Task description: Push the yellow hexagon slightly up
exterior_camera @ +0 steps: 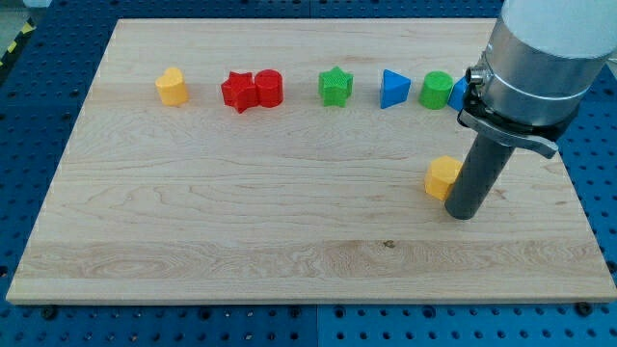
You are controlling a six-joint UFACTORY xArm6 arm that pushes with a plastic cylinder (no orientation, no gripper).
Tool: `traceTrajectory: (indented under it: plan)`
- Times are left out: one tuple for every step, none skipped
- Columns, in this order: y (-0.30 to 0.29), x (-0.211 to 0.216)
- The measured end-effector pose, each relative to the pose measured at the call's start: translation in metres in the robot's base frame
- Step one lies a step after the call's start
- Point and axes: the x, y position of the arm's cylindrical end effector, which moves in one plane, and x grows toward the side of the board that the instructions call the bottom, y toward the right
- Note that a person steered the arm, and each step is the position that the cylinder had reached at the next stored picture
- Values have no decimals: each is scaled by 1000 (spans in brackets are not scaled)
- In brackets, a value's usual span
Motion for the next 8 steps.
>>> traceTrajectory:
  plan:
    - [0,-5]
    - [0,-17]
    - [0,-31]
    - [0,-49]
    - [0,-69]
    - [0,-84]
    - [0,-90]
    - [0,-104]
